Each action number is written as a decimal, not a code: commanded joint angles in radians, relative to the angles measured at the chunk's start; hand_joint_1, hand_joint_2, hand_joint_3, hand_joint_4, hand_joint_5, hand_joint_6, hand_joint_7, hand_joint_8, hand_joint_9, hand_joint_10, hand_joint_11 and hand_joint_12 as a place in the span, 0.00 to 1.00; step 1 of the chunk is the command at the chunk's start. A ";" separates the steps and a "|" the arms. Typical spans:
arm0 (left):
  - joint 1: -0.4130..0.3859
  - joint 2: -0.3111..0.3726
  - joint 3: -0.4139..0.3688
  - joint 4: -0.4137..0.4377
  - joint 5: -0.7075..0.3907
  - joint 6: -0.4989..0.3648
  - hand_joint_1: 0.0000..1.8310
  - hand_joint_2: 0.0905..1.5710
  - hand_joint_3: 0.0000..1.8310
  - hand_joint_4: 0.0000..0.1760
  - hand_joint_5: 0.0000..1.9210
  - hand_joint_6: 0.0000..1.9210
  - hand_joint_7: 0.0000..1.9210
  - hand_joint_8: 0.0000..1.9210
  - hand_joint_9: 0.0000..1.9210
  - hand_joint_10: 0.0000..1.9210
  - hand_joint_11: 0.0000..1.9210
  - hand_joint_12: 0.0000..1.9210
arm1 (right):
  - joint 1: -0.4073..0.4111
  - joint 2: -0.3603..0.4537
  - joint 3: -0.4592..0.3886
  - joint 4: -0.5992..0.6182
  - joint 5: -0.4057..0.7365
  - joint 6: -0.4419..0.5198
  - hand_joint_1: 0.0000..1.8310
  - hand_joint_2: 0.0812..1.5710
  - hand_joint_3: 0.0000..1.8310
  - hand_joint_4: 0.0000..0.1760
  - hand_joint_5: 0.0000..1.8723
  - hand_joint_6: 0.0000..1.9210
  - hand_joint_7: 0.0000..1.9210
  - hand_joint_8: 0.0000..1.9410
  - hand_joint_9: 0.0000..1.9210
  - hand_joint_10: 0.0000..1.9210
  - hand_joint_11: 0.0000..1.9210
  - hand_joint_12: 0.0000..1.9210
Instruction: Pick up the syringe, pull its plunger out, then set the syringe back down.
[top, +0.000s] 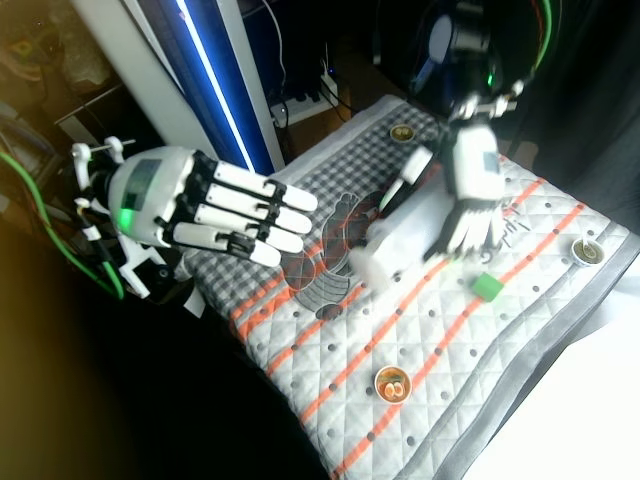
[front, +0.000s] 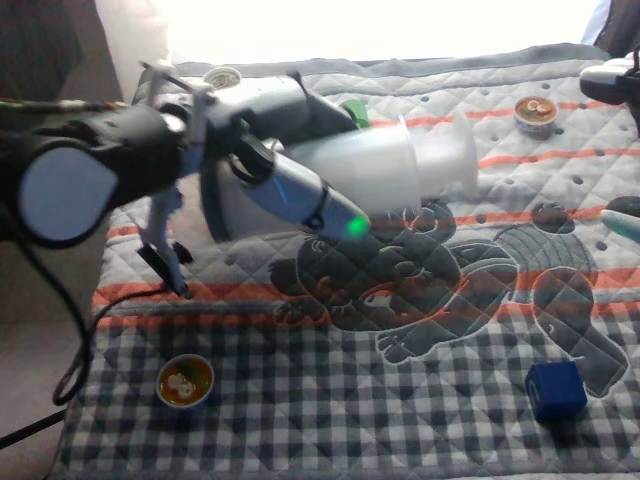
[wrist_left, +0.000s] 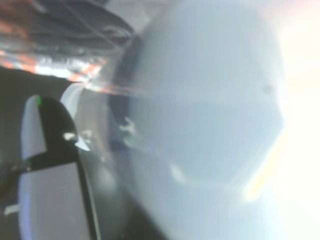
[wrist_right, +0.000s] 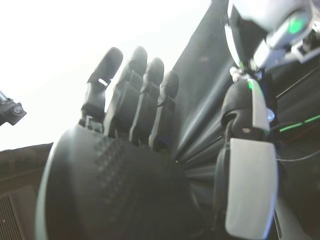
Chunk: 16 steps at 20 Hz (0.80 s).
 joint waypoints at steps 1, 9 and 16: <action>-0.019 0.011 -0.019 0.011 0.177 -0.013 0.64 0.79 0.00 0.00 0.43 0.72 0.30 0.75 0.18 0.59 0.02 0.90 | 0.015 -0.001 0.004 -0.007 0.120 0.009 0.57 0.64 0.00 0.00 0.30 0.00 0.30 0.00 0.27 0.00 0.00 0.63; -0.014 0.144 -0.209 0.154 0.292 -0.012 0.64 0.80 0.00 0.00 0.42 0.73 0.29 0.77 0.14 0.62 0.00 0.94 | 0.062 -0.033 0.034 -0.021 0.120 0.053 0.53 0.58 0.00 0.01 0.19 0.00 0.16 0.00 0.16 0.00 0.00 0.50; -0.006 0.185 -0.274 0.210 0.336 -0.012 0.64 0.79 0.00 0.00 0.43 0.69 0.31 0.77 0.17 0.70 0.00 1.00 | 0.152 -0.089 0.074 -0.088 0.119 0.084 0.46 0.56 0.00 0.00 0.08 0.00 0.06 0.00 0.10 0.00 0.00 0.50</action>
